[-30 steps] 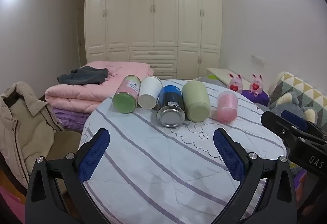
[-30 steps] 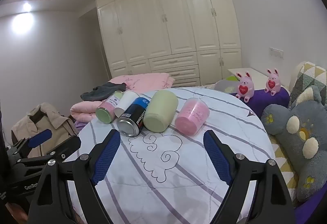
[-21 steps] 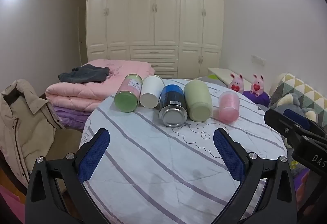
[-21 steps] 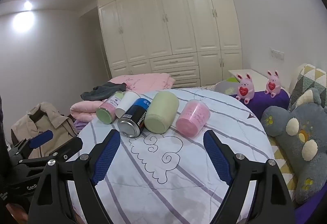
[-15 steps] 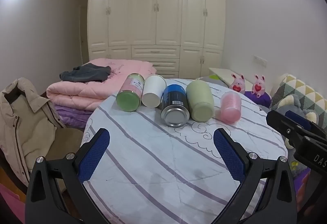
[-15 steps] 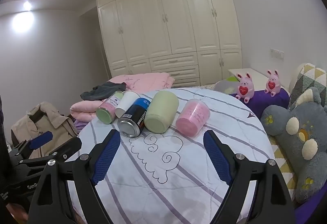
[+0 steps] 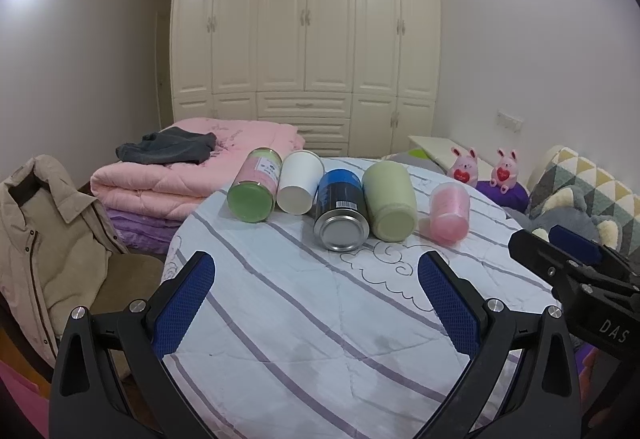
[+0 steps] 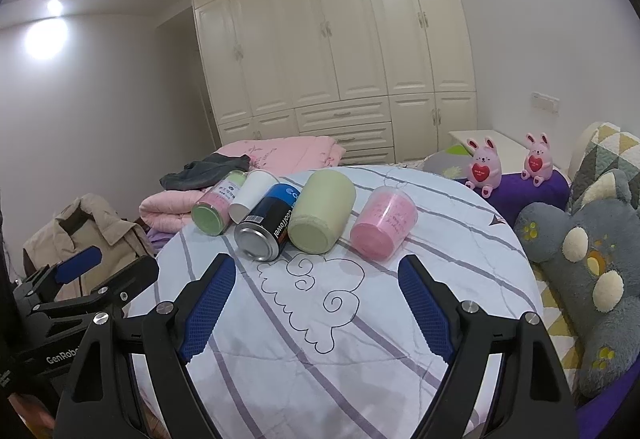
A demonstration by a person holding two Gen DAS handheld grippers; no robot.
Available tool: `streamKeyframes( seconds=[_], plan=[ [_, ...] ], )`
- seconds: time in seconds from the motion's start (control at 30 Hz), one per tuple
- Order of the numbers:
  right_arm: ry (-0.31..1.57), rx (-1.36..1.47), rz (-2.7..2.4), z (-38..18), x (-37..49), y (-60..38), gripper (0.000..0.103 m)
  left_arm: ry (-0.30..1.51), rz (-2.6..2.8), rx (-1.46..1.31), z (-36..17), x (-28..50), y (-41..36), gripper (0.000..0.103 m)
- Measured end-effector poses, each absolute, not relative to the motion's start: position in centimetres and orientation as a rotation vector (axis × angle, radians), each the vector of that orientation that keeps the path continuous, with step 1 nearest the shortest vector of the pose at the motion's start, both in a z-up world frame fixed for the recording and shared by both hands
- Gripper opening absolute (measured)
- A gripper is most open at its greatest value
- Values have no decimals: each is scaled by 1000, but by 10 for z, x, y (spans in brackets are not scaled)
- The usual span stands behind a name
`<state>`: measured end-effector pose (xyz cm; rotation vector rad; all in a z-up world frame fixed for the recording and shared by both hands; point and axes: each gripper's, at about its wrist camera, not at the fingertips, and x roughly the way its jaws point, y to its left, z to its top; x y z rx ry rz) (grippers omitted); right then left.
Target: Flip cup upright
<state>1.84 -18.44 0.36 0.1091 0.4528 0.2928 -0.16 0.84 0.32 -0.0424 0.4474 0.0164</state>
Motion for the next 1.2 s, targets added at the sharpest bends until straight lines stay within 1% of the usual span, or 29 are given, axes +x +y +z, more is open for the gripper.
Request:
streamKeyframes(
  seconds=[0.53, 1.2],
  plan=[
    [478, 119, 294, 1, 20, -186, 85, 432, 8, -48, 5, -5, 6, 103],
    [508, 133, 307, -3, 20, -181, 85, 475, 21, -50, 0, 1, 6, 103]
  ],
)
